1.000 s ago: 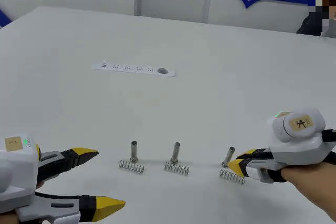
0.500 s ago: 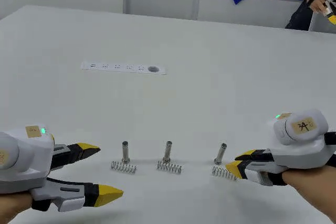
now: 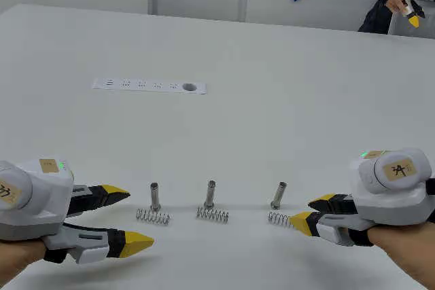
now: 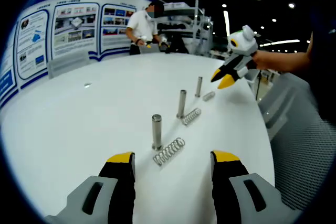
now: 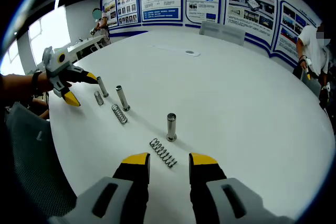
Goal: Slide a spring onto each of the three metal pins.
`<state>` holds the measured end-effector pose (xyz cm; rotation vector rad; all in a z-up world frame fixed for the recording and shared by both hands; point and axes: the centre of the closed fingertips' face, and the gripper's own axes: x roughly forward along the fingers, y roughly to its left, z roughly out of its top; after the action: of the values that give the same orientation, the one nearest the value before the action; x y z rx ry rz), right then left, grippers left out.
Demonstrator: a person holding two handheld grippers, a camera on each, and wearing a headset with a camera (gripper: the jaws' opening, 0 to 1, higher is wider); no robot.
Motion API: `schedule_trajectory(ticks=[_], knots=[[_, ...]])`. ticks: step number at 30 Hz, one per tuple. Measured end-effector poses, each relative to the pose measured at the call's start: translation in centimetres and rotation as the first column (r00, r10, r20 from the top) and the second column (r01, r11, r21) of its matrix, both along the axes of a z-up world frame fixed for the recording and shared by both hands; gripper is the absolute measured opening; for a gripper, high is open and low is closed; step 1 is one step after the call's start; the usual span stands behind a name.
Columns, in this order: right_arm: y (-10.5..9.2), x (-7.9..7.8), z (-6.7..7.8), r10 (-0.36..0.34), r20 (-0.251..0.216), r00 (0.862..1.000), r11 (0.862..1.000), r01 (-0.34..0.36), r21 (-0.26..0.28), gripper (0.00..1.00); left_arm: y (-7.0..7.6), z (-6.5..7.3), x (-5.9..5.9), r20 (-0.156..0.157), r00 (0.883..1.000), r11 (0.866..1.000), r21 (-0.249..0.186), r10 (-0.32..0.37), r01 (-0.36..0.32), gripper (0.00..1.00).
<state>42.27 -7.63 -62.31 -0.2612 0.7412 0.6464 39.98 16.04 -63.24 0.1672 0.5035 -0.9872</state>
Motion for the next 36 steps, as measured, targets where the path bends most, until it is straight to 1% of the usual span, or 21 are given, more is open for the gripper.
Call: schedule_trajectory(ticks=[4,9,16,19,22,28,33,36], knots=[[0.0,0.0,-0.1,-0.001,0.003,1.0,1.0,0.001,-0.001,0.34,0.0,-0.1,0.2,0.0,1.0,1.0,0.003,-0.006,0.006,0.52],[0.2,-0.1,-0.3,0.007,0.0,1.0,1.0,-0.007,-0.005,0.34,-0.3,-0.4,0.4,-0.004,1.0,1.0,0.009,-0.023,0.023,0.46],[0.4,-0.2,-0.3,0.012,-0.002,1.0,1.0,-0.012,-0.004,0.34,-0.7,-0.8,0.5,-0.006,0.999,0.998,0.032,-0.051,0.052,0.4],[0.4,-0.2,-0.4,0.014,-0.002,1.0,1.0,-0.014,-0.003,0.35,-0.9,-1.1,0.5,-0.015,0.998,0.997,0.038,-0.061,0.062,0.38],[0.4,-0.2,-0.4,0.012,-0.003,1.0,1.0,-0.012,-0.004,0.35,-0.9,-1.4,0.2,-0.025,0.997,0.996,0.048,-0.074,0.075,0.34],[0.3,-0.3,-0.6,0.012,-0.008,1.0,1.0,-0.012,-0.002,0.35,-0.9,-1.4,-0.2,-0.035,0.996,0.995,0.055,-0.079,0.081,0.3],[0.4,-0.2,-0.5,0.014,-0.003,1.0,1.0,-0.014,0.001,0.35,-0.8,-1.8,-0.7,-0.046,0.995,0.993,0.072,-0.087,0.09,0.25],[0.4,-0.2,-0.5,0.015,-0.003,1.0,1.0,-0.015,0.001,0.35,-0.9,-1.9,-0.8,-0.046,0.995,0.992,0.078,-0.092,0.096,0.23]])
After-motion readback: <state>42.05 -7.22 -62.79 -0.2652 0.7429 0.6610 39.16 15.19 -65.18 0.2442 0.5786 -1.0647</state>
